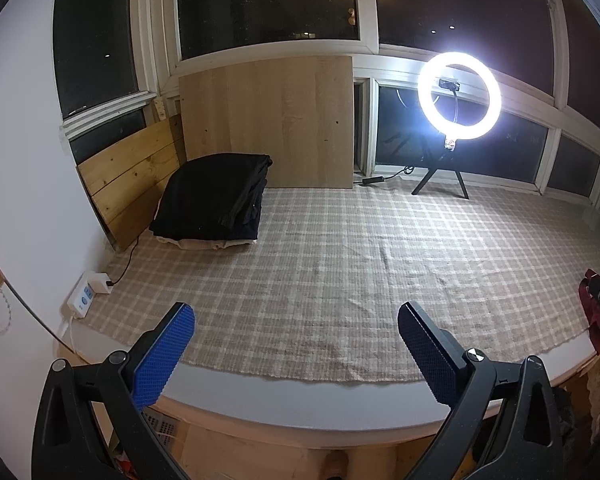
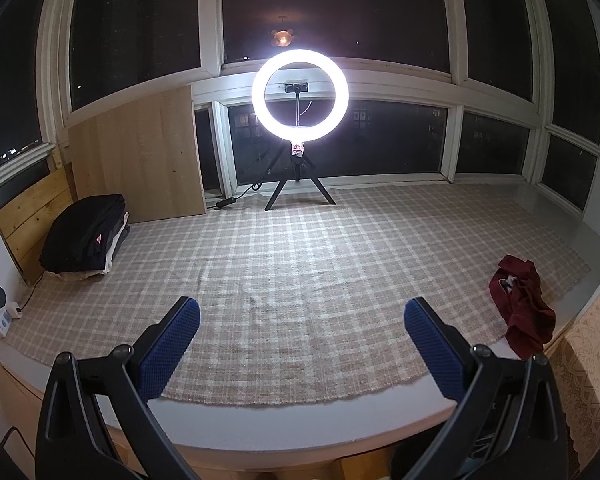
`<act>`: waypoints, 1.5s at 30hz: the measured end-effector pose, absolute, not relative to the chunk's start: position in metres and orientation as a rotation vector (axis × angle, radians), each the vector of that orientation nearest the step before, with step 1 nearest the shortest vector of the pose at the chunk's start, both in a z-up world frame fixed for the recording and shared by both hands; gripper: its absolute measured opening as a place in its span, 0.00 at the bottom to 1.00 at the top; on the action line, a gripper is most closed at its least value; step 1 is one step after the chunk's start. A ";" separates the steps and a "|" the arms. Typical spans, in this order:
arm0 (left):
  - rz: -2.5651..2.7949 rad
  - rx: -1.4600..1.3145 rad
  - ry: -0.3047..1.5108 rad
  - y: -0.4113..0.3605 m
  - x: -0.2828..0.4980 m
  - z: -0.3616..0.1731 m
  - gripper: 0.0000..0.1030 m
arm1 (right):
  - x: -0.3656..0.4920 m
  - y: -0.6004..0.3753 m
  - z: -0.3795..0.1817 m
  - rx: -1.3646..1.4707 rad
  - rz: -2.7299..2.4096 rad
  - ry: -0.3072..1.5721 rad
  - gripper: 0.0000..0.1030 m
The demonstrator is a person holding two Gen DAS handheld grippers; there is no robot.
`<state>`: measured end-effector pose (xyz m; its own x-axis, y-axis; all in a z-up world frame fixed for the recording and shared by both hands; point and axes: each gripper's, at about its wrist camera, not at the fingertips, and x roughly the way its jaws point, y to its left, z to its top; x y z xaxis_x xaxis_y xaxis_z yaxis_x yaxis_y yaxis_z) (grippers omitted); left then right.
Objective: Fold clothes
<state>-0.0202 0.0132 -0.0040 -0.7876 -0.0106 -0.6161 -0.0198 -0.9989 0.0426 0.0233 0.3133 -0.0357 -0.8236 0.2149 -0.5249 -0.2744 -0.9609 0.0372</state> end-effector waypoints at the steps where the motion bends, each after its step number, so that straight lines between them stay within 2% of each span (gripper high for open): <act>1: 2.964 -1.023 0.077 0.014 -0.021 -0.004 0.99 | 0.022 0.314 -0.036 -0.781 2.772 0.162 1.00; 24: 2.926 -1.029 0.097 0.026 -0.055 -0.007 0.99 | -0.010 0.323 -0.043 -0.807 2.731 0.166 1.00; 45: 2.808 -0.976 0.120 0.054 -0.128 -0.006 0.99 | -0.059 0.340 -0.044 -0.783 2.602 0.155 1.00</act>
<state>-0.1284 0.0543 -0.0059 -0.7724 0.1301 -0.6216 -0.1826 -0.9829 0.0213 -0.0595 0.3400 -0.0436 -0.7550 0.3580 -0.5494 -0.4208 -0.9071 -0.0128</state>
